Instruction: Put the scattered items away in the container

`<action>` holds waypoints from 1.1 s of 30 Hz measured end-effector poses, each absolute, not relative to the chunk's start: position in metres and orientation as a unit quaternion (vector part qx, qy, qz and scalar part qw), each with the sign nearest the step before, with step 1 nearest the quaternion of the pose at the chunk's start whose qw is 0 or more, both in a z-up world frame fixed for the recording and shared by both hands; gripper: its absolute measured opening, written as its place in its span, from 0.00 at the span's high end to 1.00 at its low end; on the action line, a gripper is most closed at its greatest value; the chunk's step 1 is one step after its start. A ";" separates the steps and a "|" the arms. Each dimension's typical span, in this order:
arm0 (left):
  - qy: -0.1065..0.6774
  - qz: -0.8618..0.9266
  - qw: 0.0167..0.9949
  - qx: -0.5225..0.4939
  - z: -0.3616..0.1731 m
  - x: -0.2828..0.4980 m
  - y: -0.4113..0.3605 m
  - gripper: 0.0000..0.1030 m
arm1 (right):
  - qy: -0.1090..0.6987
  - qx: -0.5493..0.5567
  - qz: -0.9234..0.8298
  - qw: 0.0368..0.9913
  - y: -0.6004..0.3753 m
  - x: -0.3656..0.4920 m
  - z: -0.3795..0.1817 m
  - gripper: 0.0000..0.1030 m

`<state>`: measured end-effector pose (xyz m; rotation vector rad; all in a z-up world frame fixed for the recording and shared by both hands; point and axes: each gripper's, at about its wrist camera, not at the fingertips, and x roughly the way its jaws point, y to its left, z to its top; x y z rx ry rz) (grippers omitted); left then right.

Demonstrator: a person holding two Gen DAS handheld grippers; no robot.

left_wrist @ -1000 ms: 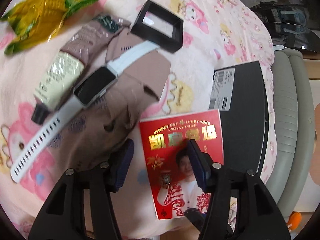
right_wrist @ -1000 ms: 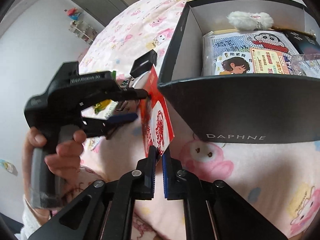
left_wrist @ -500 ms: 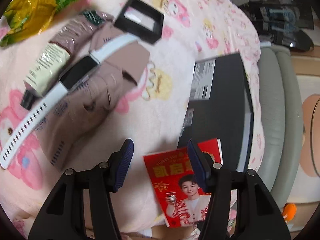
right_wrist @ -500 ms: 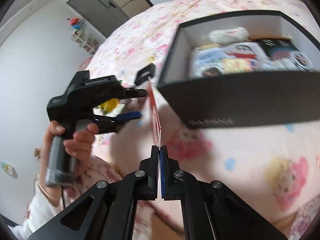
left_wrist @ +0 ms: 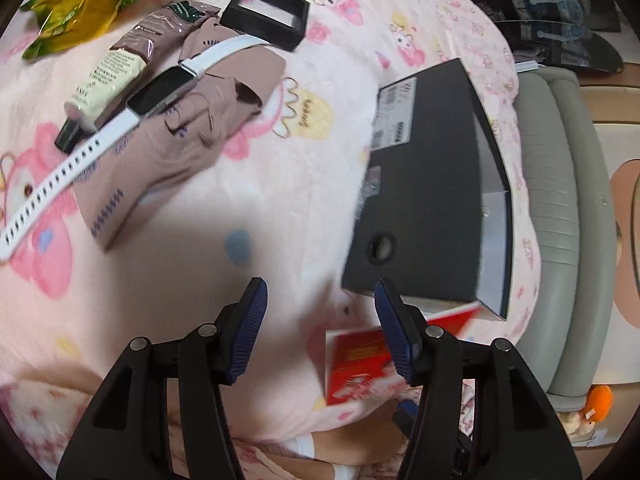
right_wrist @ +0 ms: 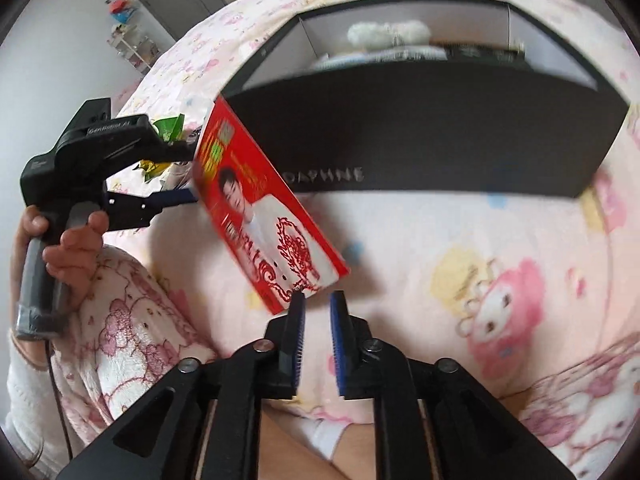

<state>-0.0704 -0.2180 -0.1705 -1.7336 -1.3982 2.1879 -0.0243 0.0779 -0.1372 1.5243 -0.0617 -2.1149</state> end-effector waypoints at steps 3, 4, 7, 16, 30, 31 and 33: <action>-0.446 0.707 0.014 -0.549 -0.166 -0.064 -0.209 0.44 | -0.011 0.552 -0.789 0.269 0.077 -0.025 -0.129 0.82; -0.439 0.709 0.019 -0.552 -0.165 -0.064 -0.203 0.43 | -0.006 0.548 -0.792 0.270 0.075 -0.025 -0.127 0.78; -0.423 0.712 0.020 -0.561 -0.165 -0.068 -0.197 0.41 | 0.003 0.530 -0.801 0.278 0.072 -0.032 -0.123 0.75; -0.419 0.712 0.006 -0.564 -0.168 -0.069 -0.201 0.41 | 0.026 0.503 -0.789 0.352 0.040 -0.082 -0.141 0.56; -0.407 0.714 -0.003 -0.570 -0.170 -0.075 -0.201 0.41 | -0.041 0.536 -0.720 0.438 0.045 -0.097 -0.173 0.87; -0.405 0.719 -0.003 -0.565 -0.167 -0.074 -0.201 0.41 | -0.035 0.536 -0.722 0.436 0.047 -0.092 -0.173 0.91; -0.406 0.729 -0.004 -0.550 -0.161 -0.071 -0.203 0.41 | -0.017 0.540 -0.727 0.423 0.049 -0.082 -0.177 0.94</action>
